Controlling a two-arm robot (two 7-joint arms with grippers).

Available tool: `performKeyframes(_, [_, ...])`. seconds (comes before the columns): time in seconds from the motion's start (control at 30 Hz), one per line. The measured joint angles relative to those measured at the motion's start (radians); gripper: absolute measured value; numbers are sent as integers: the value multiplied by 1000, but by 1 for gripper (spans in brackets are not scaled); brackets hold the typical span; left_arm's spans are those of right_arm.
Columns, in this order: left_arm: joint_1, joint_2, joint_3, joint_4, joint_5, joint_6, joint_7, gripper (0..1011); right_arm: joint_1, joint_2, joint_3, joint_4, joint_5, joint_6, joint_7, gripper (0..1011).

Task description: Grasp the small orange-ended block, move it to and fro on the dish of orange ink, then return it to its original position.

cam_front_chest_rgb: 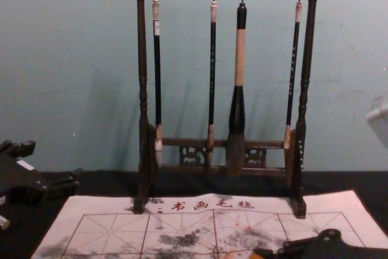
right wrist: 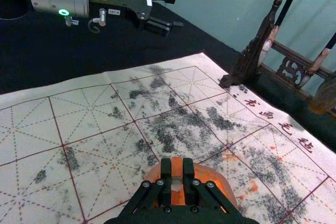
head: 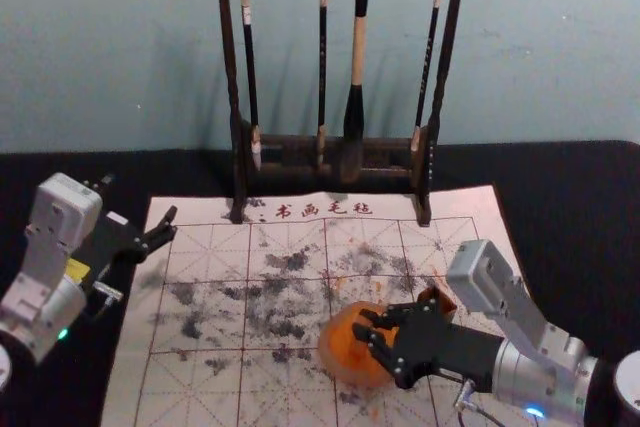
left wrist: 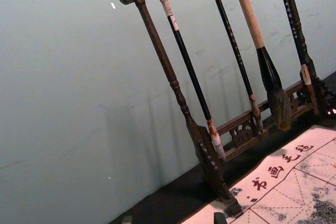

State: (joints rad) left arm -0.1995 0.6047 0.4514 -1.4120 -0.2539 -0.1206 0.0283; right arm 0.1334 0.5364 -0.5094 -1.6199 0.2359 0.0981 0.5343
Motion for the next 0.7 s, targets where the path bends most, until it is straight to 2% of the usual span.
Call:
performKeyframes(0.33, [0,0,0,0,0,0,0,1002,31,-23,-8,38,-23,0,-14,87])
performKeyframes(0.7, [0,0,0,0,0,0,0,1001,41,-29,14,60,-37,1,-34,87])
